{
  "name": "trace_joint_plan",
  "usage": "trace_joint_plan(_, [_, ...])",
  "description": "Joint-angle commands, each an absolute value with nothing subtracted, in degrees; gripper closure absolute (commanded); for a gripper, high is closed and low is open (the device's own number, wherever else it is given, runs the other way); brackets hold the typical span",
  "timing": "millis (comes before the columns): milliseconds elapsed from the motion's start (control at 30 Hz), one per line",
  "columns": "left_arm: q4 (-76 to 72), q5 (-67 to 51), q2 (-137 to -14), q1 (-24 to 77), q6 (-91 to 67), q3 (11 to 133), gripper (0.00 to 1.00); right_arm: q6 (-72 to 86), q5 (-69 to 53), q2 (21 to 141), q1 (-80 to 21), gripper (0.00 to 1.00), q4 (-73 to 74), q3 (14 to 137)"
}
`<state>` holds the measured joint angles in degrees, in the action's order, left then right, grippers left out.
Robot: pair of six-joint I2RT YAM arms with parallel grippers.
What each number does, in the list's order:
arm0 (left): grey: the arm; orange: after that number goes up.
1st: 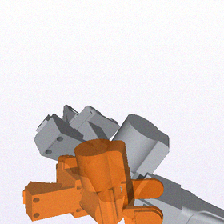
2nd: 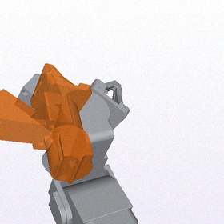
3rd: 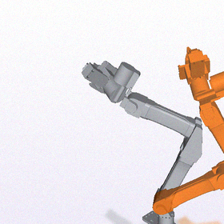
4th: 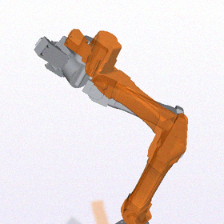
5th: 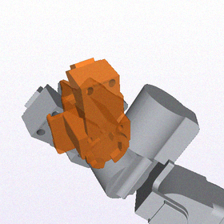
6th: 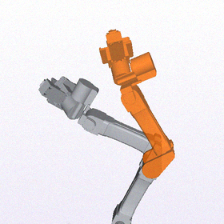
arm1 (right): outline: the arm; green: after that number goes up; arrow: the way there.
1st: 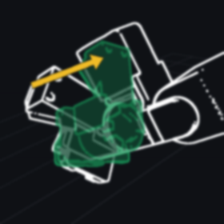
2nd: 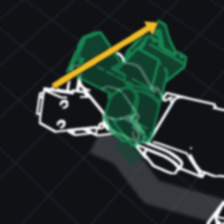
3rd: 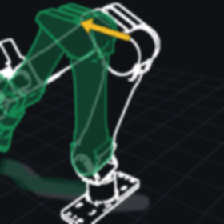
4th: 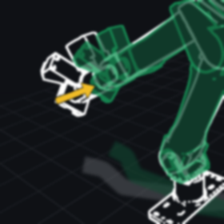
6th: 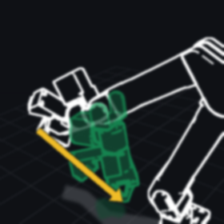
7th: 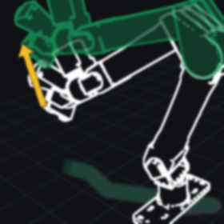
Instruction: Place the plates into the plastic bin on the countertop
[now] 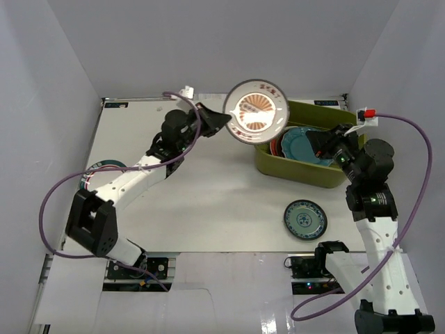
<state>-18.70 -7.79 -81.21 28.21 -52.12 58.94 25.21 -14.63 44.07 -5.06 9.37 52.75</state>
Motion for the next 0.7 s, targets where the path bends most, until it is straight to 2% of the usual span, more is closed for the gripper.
trace_joint_plan(0, [-16.88, -11.08, -88.05, 35.93, -49.14, 69.83, 1.0, 27.86, -19.06, 40.79, -5.54, 0.92, 6.94, 58.35])
trace_joint_plan(500, [-1.42, -7.21, -122.77, 44.64, -47.46, 111.42, 1.0, 27.69, -17.23, 32.35, -5.54, 0.92, 12.3, 57.66])
trace_joint_plan(667, [7.9, -6.85, -133.49, 46.05, -45.18, 127.06, 1.0, 25.93, -15.3, 30.59, -5.54, 0.92, 14.85, 55.99])
